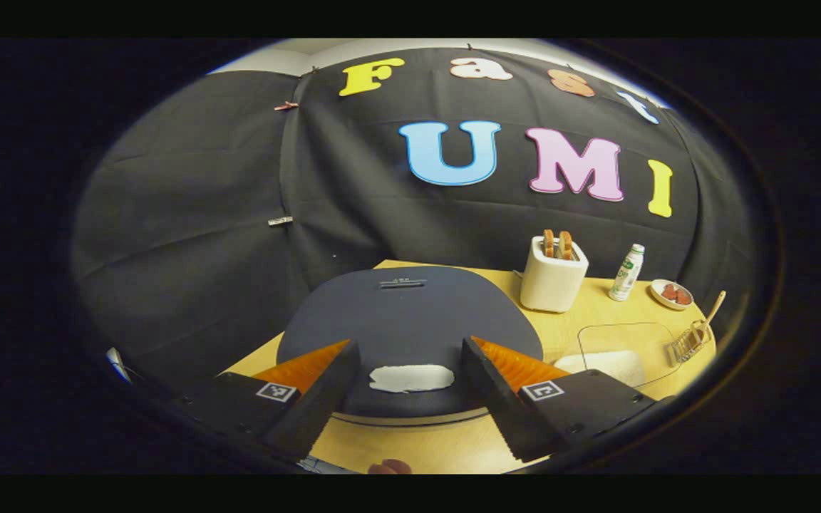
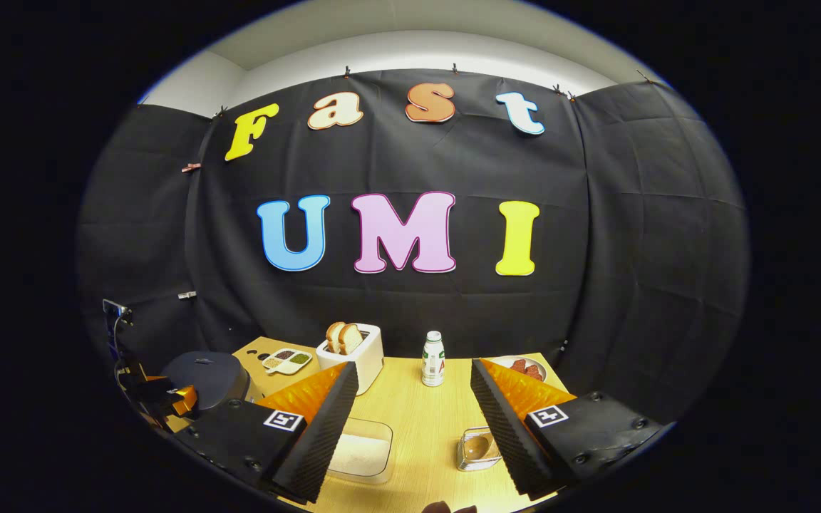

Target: Close the left gripper, press the button to open the rice cooker; take a wooden spoon from the chopstick holder with the right hand, scoop a spoonful of rice and pour it into the rice cooker, then put the wooden spoon back into the chopstick holder.

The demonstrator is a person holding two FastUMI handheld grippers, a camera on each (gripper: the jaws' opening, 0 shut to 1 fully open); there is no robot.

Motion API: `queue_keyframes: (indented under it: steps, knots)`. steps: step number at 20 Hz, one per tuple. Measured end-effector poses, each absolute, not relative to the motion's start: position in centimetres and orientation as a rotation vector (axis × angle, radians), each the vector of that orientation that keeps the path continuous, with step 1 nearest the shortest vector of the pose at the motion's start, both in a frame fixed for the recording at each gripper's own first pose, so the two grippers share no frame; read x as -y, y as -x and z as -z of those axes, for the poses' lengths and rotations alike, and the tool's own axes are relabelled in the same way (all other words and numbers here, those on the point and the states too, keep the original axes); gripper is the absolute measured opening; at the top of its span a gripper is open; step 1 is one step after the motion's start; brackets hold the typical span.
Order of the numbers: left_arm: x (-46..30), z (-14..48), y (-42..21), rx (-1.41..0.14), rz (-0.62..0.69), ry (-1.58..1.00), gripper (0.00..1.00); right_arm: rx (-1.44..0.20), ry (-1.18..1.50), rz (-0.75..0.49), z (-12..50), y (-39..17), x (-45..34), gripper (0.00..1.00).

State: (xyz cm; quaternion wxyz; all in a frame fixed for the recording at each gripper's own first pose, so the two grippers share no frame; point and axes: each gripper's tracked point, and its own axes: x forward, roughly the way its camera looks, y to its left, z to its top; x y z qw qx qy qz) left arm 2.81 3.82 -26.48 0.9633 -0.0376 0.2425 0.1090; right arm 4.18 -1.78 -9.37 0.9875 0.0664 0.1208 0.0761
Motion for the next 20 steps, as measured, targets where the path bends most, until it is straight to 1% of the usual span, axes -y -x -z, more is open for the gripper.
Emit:
queue_keyframes:
  steps: [3, 7, 11, 14, 19, 20]
  knots:
    - [-3.7, 24.3, -3.5, -0.457, -0.198, 0.111, 0.96, -0.245, -0.142, -0.139, 9.4, -4.4, 2.2, 0.98]
    - [-2.4, 20.6, -4.9, -0.392, -0.151, 0.074, 0.96, -0.235, -0.148, -0.124, 9.0, -4.8, 2.6, 0.98]
    - [0.8, 16.0, -5.7, -0.319, -0.061, 0.034, 0.96, -0.22, -0.143, -0.106, 8.4, -5.1, 2.9, 0.98]
    - [3.7, 12.0, -5.9, -0.249, 0.005, 0.054, 0.95, -0.218, -0.138, -0.087, 8.4, -5.2, 3.4, 0.98]
    - [7.5, 7.1, -6.0, -0.147, 0.102, 0.046, 0.96, -0.209, -0.141, -0.069, 8.0, -5.3, 3.9, 0.98]
    - [8.3, 6.3, -5.9, -0.129, 0.12, 0.047, 0.97, -0.203, -0.138, -0.066, 7.8, -5.3, 4.0, 0.98]
